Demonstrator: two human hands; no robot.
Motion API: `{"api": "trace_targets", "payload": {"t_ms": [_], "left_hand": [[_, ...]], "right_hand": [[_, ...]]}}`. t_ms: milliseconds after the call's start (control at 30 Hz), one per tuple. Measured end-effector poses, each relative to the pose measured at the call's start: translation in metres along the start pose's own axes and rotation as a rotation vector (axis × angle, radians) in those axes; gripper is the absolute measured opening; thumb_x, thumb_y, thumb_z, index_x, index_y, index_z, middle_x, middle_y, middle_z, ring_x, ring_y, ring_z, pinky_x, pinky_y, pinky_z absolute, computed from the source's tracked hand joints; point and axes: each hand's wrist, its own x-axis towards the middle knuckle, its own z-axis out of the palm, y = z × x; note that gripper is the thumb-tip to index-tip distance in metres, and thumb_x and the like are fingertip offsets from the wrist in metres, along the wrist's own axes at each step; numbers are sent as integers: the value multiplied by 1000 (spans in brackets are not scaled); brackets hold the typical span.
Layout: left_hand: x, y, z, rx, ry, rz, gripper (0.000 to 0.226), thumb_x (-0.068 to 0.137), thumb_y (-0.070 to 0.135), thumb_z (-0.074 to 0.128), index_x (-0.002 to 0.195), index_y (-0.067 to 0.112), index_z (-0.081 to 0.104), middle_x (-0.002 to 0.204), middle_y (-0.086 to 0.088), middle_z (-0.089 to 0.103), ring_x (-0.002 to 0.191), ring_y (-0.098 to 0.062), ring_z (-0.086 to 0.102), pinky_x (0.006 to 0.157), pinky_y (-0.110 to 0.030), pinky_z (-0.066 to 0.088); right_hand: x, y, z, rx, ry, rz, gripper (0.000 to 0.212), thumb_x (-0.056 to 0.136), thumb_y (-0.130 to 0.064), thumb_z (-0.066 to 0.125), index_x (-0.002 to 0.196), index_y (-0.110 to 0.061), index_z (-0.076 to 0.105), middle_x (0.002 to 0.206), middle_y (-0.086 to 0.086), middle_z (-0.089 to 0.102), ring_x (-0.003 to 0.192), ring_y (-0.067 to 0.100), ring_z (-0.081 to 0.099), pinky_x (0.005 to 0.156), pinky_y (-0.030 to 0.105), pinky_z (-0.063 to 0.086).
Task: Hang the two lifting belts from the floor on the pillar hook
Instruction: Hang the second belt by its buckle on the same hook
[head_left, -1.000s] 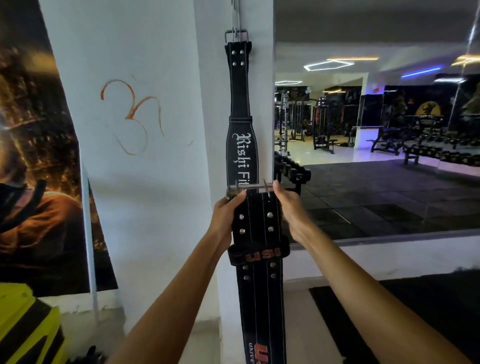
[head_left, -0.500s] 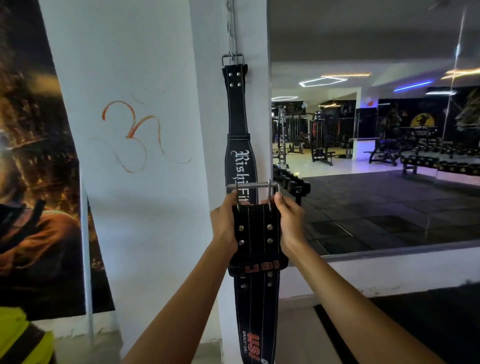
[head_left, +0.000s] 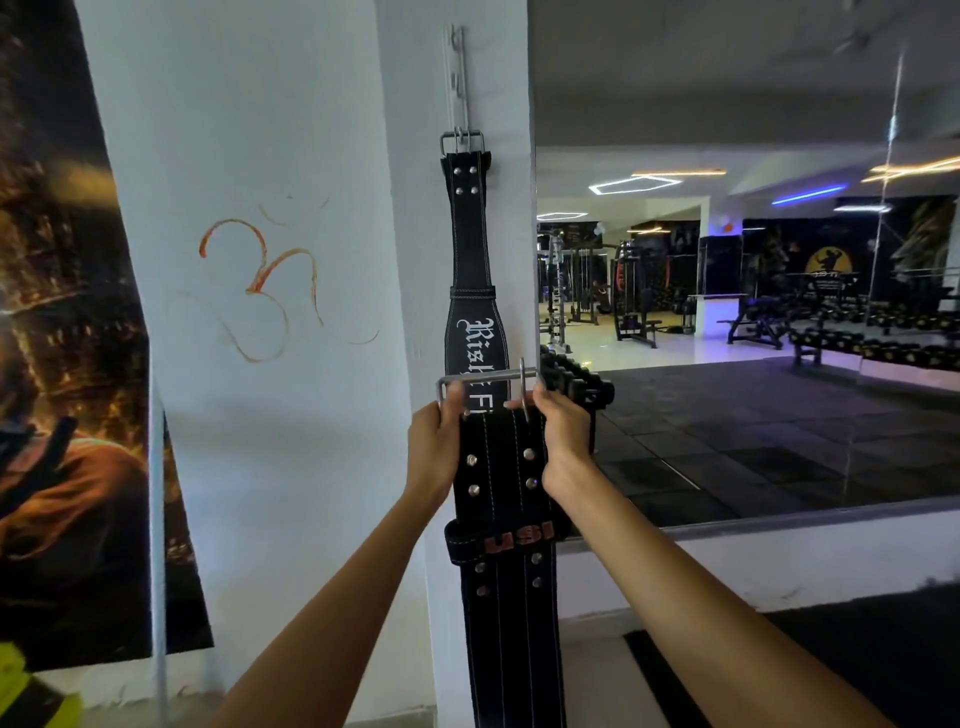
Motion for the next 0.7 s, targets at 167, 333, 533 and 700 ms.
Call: {"api": "trace_targets", "payload": {"t_ms": [167, 333, 533, 700], "left_hand": [[-2, -6, 18, 8, 302, 52, 51, 101, 34, 30, 65, 7, 54, 62, -3, 56, 61, -18, 53, 57, -28, 40], [10, -4, 22, 19, 313, 61, 49, 101, 33, 31, 70, 4, 56, 71, -12, 61, 67, -22, 55, 65, -29, 38], [30, 1, 12, 14, 297, 81, 50, 100, 34, 31, 65, 5, 54, 59, -1, 54, 65, -23, 53, 61, -30, 37], [67, 11, 1, -9, 267, 247, 53, 100, 37, 29, 65, 7, 54, 57, -1, 52, 58, -18, 49, 56, -22, 38]], "right_hand": [[-3, -10, 11, -160, -8, -13, 45, 93, -36, 48, 55, -13, 55, 74, 7, 64, 80, 13, 56, 69, 22, 36], [3, -23, 3, -209, -160, 109, 25, 85, -27, 60, 62, -17, 56, 97, 2, 60, 90, 12, 50, 78, 25, 32], [12, -7, 6, -236, -265, -178, 15, 92, -28, 51, 90, -14, 56, 81, -8, 56, 76, 0, 51, 66, 14, 37], [43, -10, 44, -295, -33, -534, 38, 98, -33, 33, 65, -18, 45, 62, -3, 45, 58, 8, 43, 51, 11, 36]]}}
